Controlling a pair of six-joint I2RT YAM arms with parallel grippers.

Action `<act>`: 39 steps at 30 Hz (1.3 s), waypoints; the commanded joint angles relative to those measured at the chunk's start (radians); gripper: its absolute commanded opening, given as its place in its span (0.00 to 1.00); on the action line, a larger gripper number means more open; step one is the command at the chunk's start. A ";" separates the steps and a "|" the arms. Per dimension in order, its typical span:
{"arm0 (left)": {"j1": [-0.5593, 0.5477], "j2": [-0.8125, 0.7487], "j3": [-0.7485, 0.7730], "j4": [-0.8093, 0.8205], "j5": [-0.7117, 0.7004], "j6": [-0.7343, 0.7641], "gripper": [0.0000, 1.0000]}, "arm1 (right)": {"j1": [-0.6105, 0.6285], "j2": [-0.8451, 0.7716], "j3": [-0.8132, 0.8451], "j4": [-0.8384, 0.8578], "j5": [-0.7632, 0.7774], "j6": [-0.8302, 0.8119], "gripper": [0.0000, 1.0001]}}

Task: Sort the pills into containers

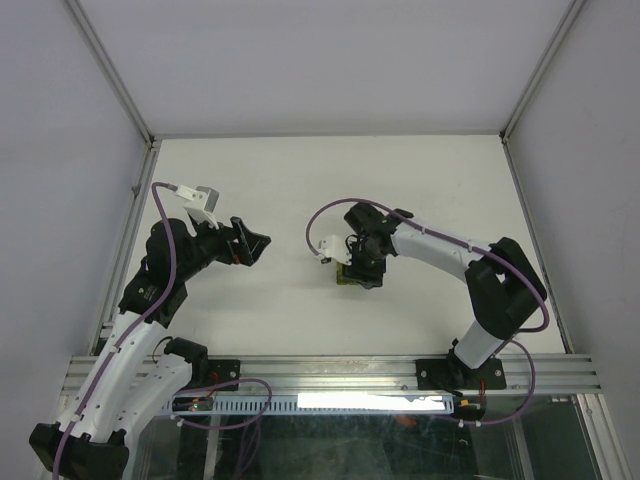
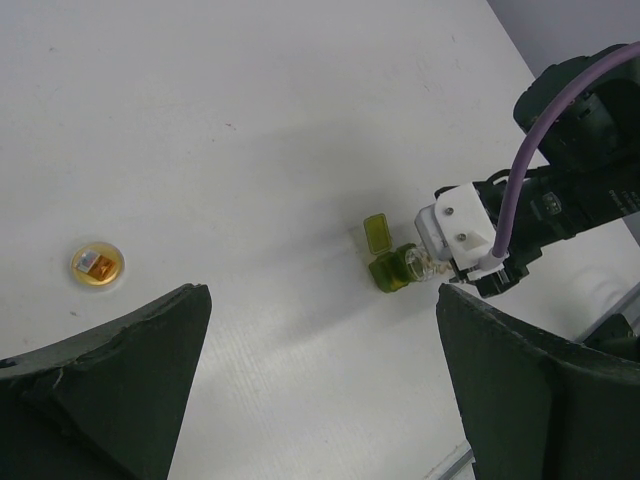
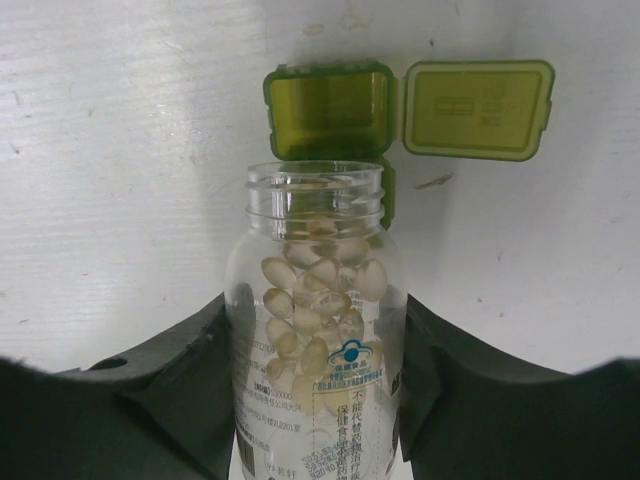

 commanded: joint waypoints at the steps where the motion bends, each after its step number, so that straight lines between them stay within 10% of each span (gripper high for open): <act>1: 0.013 -0.006 0.010 0.026 0.016 0.006 0.99 | 0.016 -0.036 0.031 0.009 -0.029 0.011 0.00; 39: 0.016 -0.004 0.011 0.025 0.023 0.006 0.99 | 0.019 -0.067 0.022 -0.010 -0.009 0.030 0.00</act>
